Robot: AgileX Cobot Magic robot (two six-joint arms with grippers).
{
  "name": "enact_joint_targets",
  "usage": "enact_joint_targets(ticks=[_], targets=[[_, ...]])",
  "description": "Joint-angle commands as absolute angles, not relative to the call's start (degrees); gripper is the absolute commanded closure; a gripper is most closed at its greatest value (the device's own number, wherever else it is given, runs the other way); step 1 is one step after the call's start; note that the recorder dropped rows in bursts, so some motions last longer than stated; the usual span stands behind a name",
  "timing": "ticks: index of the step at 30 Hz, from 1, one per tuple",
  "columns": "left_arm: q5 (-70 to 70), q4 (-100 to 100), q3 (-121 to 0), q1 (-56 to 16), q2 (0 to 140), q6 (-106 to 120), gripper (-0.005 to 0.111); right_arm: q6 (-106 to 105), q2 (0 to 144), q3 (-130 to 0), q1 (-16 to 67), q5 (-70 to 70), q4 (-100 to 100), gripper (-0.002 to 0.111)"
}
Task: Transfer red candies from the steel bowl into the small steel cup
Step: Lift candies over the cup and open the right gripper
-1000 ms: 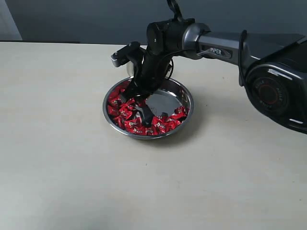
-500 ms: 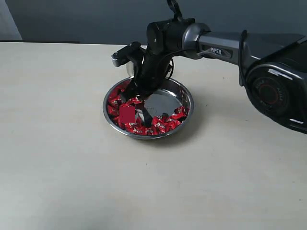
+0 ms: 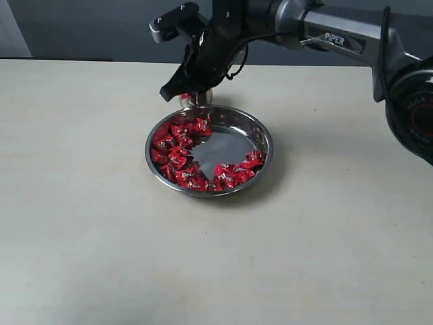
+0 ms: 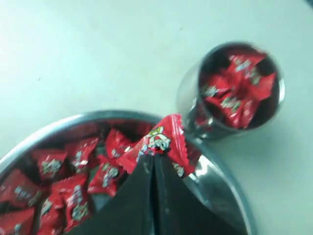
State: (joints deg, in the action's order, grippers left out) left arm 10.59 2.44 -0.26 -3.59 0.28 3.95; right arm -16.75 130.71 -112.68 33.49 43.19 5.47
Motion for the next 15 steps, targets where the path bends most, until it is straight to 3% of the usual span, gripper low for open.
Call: enact_joint_targets(ticks=[1, 15], targets=[[10.4, 2.4, 0.0, -3.6, 0.0, 3.8, 0.105, -12.0, 130.2, -112.8, 33.1, 35.9, -2.3, 0.109], [10.4, 2.4, 0.0, -3.6, 0.0, 3.8, 0.105, -10.1, 131.4, -112.8, 31.4, 35.9, -9.2, 0.109]])
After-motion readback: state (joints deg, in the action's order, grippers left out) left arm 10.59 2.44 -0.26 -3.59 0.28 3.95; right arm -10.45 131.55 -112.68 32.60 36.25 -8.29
